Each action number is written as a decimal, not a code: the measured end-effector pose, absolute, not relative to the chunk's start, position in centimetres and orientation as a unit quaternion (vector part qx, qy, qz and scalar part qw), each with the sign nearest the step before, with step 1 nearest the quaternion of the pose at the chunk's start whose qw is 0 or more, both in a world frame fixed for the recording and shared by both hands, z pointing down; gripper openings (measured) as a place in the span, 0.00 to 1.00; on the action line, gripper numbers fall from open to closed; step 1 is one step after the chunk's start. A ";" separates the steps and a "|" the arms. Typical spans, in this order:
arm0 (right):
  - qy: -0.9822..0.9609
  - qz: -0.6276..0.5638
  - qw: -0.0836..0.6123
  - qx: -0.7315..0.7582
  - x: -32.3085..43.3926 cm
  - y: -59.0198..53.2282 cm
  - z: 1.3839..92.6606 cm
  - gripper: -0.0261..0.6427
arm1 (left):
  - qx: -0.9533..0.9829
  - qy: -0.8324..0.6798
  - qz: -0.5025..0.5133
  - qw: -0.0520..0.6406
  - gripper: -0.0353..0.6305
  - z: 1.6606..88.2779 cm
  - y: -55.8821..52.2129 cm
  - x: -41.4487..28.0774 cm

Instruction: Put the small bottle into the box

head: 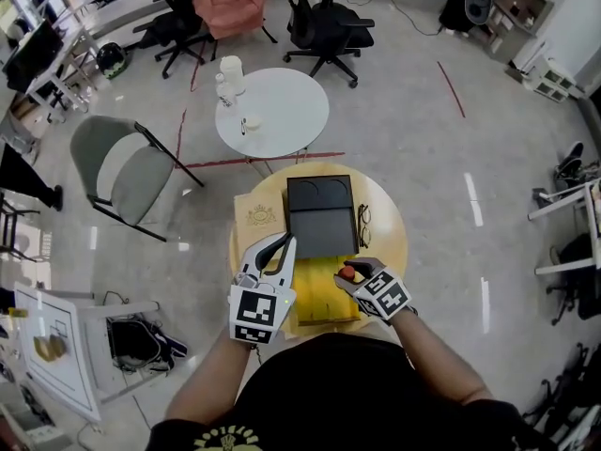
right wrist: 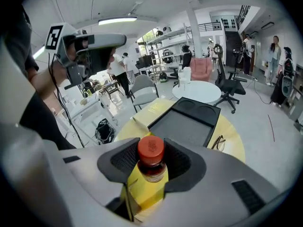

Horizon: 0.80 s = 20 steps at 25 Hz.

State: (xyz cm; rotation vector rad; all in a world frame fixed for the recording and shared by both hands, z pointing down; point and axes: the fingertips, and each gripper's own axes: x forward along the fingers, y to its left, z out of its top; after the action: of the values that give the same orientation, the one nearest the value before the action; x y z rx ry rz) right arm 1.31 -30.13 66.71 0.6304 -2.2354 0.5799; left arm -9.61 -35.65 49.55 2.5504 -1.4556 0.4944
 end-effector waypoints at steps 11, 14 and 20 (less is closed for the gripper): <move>-0.842 0.221 0.425 0.247 2.4 -30.3 73.4 0.29 | 0.836 -0.509 0.182 0.097 0.08 50.7 -35.3 -12.0; -0.841 0.216 0.427 0.253 2.5 -30.6 74.1 0.29 | 0.838 -0.505 0.183 0.095 0.08 50.7 -35.1 -11.5; -0.840 0.224 0.428 0.248 2.2 -30.1 74.9 0.30 | 0.840 -0.503 0.185 0.090 0.08 50.4 -35.0 -11.3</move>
State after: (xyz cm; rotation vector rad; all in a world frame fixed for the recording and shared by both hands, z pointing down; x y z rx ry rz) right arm 2.20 -30.13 74.85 0.6183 -2.0985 0.5587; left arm -11.31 -35.02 50.43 2.4969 -1.4953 0.5488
